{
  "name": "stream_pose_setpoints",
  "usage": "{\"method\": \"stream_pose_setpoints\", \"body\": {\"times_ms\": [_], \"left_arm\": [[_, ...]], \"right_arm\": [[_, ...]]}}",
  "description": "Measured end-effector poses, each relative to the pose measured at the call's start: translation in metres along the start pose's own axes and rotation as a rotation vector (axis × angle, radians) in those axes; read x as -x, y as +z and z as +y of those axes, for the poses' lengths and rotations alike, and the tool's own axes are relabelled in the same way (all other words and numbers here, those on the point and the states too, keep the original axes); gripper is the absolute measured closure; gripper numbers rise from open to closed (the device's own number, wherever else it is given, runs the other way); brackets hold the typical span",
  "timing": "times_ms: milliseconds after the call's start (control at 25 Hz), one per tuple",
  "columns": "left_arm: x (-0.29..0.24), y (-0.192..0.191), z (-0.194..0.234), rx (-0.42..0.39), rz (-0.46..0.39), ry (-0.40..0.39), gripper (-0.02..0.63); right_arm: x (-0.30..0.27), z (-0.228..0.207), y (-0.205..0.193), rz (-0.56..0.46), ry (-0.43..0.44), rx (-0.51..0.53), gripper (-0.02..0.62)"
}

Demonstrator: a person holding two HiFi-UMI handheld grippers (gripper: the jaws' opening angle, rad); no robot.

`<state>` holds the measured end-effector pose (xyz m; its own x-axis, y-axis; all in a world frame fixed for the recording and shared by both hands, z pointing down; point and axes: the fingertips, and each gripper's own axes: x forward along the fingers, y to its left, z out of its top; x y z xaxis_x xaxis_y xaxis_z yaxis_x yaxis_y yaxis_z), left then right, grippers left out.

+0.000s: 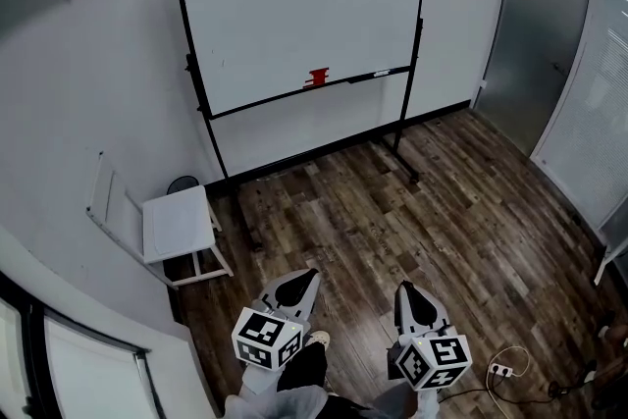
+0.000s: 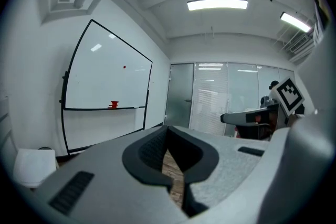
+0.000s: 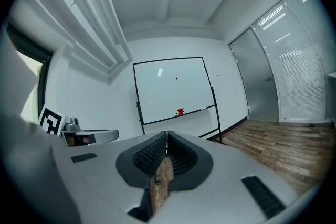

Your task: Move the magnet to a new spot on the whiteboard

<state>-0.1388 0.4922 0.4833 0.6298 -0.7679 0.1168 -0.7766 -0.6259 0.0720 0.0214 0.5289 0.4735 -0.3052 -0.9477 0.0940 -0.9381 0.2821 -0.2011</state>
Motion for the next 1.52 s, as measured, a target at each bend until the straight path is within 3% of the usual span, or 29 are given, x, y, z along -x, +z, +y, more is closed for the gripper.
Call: {"method": "stream_pose_setpoints", "body": {"times_ms": [720,1200,1240,1320,1520], "left_arm": [[-0.14,0.065,0.114,-0.005,-0.071,-0.033,0.597],[-0.183,0.077,0.177,0.001,-0.095,-0.031,0.595],[-0.186,0.077,0.181,0.0,-0.092,-0.033,0.573],[-0.19,0.078,0.187,-0.015,-0.083,-0.04,0.463],[-0.195,0.067,0.204,-0.006,-0.068,-0.022,0.429]], "right_arm": [[-0.169,-0.043,0.059,-0.008,-0.018,0.058,0.566],[-0.248,-0.039,0.067,-0.007,0.002,0.094,0.565],[-0.252,-0.036,0.07,-0.008,-0.001,0.096,0.565],[-0.26,-0.035,0.072,-0.015,-0.014,0.093,0.565],[-0.275,-0.038,0.062,-0.007,-0.023,0.083,0.565]]}}
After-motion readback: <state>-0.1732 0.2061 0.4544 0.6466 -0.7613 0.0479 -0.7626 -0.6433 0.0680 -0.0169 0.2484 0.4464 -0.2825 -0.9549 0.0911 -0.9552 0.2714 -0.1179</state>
